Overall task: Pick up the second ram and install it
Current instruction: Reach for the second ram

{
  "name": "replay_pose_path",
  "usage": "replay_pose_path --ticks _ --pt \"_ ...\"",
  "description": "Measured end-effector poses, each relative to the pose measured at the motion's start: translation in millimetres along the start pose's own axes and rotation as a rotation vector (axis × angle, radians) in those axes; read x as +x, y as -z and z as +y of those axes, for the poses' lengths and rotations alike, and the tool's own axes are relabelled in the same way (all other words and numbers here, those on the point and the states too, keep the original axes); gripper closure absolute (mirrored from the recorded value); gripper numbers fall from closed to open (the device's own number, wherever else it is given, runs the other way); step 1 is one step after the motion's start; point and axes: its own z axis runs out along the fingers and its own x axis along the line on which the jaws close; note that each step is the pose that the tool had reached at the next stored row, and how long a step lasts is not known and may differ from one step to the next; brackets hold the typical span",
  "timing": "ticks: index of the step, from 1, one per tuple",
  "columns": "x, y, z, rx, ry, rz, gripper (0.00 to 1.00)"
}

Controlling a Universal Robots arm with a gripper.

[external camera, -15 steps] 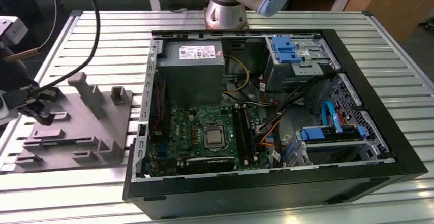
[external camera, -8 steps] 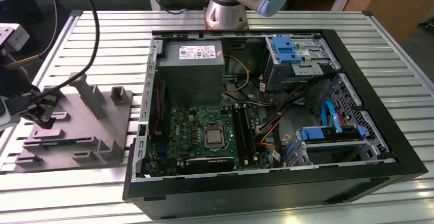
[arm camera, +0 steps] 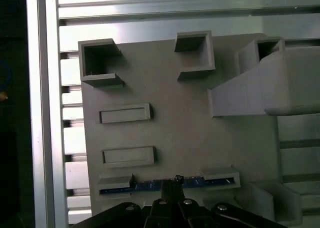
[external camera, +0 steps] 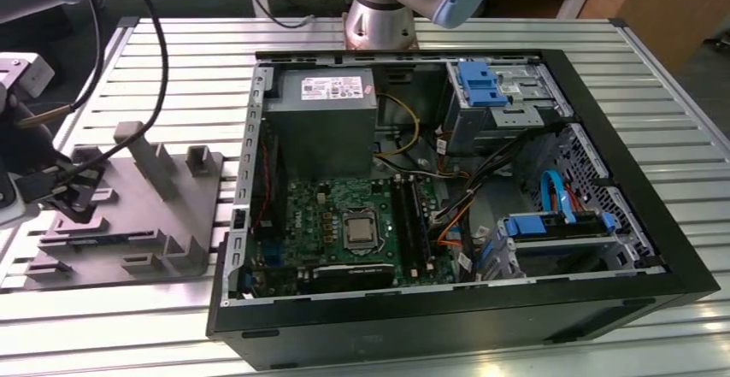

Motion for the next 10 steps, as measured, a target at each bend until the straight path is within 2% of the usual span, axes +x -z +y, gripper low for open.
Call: replay_pose_path --ticks 4,10 --pt "0.6 -6.4 -0.3 0.0009 0.000 -0.0001 0.90" --pt "0.7 -6.6 -0.3 0.0030 0.000 -0.0002 0.90"
